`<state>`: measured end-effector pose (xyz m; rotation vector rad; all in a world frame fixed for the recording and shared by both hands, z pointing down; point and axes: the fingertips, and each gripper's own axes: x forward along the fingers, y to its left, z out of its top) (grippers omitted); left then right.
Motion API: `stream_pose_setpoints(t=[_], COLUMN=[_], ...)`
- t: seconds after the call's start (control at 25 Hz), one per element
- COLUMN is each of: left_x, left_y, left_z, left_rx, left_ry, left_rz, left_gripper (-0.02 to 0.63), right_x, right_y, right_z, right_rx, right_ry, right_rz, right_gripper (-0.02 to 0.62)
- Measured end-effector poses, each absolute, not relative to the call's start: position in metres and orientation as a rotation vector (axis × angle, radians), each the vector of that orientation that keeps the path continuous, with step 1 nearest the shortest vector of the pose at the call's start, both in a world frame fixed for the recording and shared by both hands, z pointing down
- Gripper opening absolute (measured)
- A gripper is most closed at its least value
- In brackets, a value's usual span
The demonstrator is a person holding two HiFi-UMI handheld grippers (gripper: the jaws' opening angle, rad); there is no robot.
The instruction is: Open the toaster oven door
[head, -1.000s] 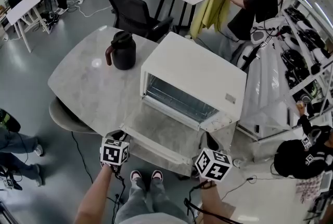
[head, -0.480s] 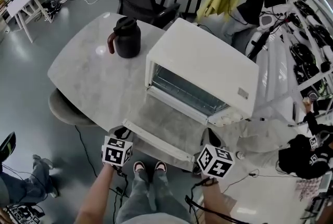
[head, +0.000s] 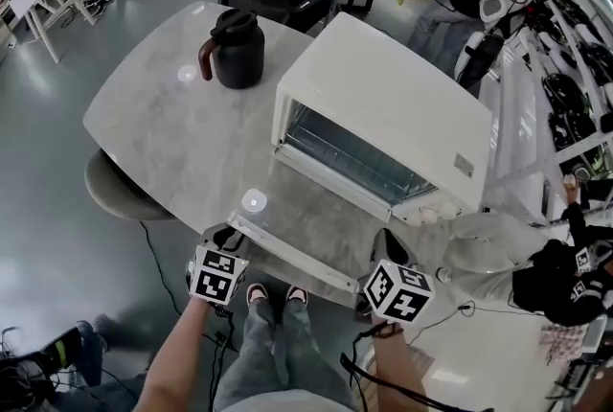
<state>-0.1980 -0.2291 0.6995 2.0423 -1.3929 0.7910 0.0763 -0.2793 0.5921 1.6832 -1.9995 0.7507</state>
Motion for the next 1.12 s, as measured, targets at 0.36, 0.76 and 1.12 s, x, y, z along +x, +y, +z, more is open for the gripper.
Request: stream_pose_setpoints(t=[0.36, 0.76, 1.12], left_x=[-0.198, -0.197, -0.2], left_y=[-0.232, -0.232, -0.223], left_z=[0.702, 0.694, 0.681], left_rx=[2.075, 2.076, 2.035], left_ry=[-1.4, -1.418, -1.402], left_rz=[0.777, 0.729, 0.675], left_gripper=[0.087, 0.087, 0.087], right_x=[0.071, 0.076, 0.076], right_y=[-0.281, -0.282, -0.288], right_z=[0.596, 0.58, 0.562], right_rx=[1.675, 1.682, 1.682], right_ry=[-1.993, -2.009, -2.055], right_rz=[0.755, 0.729, 0.693], right_gripper=[0.005, 0.005, 0.005])
